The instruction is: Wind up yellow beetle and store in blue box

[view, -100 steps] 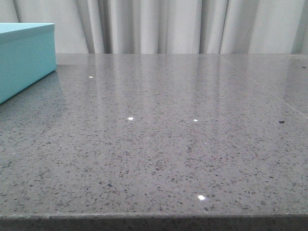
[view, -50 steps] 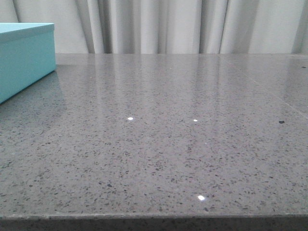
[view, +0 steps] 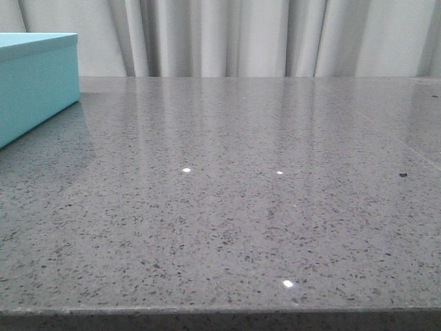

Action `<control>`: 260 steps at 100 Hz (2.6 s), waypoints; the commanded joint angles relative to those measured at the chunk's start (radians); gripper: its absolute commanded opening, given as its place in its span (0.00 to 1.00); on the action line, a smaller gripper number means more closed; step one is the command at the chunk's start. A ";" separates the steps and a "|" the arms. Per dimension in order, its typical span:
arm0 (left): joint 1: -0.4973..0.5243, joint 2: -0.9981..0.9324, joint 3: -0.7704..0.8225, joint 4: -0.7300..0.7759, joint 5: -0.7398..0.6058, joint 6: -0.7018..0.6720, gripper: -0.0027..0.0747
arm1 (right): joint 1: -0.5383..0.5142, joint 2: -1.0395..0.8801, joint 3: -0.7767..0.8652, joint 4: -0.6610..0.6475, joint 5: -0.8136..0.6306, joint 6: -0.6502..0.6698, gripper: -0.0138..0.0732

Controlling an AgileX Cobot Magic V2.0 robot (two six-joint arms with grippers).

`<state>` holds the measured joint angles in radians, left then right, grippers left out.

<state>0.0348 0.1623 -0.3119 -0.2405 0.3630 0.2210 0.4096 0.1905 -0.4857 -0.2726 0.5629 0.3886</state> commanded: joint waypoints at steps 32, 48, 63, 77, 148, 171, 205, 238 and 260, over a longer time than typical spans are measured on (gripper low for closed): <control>-0.073 -0.199 0.284 0.157 -0.337 -0.148 0.01 | -0.001 0.011 -0.022 -0.026 -0.079 -0.006 0.08; -0.073 -0.201 0.332 0.157 -0.295 -0.146 0.01 | -0.001 0.013 -0.021 -0.026 -0.079 -0.006 0.08; -0.074 -0.201 0.333 0.155 -0.299 -0.136 0.01 | -0.001 0.014 -0.021 -0.026 -0.079 -0.006 0.08; -0.074 -0.201 0.333 0.155 -0.306 -0.136 0.01 | -0.001 0.014 -0.021 -0.026 -0.079 -0.006 0.08; -0.074 -0.201 0.333 0.155 -0.306 -0.136 0.01 | -0.001 0.014 -0.019 -0.026 -0.079 -0.006 0.08; -0.074 -0.201 0.333 0.155 -0.306 -0.136 0.01 | -0.034 0.014 0.018 -0.082 -0.138 -0.022 0.08; -0.074 -0.201 0.333 0.155 -0.306 -0.136 0.01 | -0.272 -0.035 0.278 0.151 -0.582 -0.192 0.08; -0.074 -0.201 0.333 0.155 -0.306 -0.136 0.01 | -0.393 -0.188 0.483 0.171 -0.711 -0.189 0.08; -0.074 -0.199 0.333 0.155 -0.306 -0.136 0.01 | -0.401 -0.223 0.499 0.173 -0.585 -0.190 0.08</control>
<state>-0.0322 -0.0047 0.0000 -0.0838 0.1376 0.0875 0.0156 -0.0089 0.0228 -0.1027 0.0106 0.2065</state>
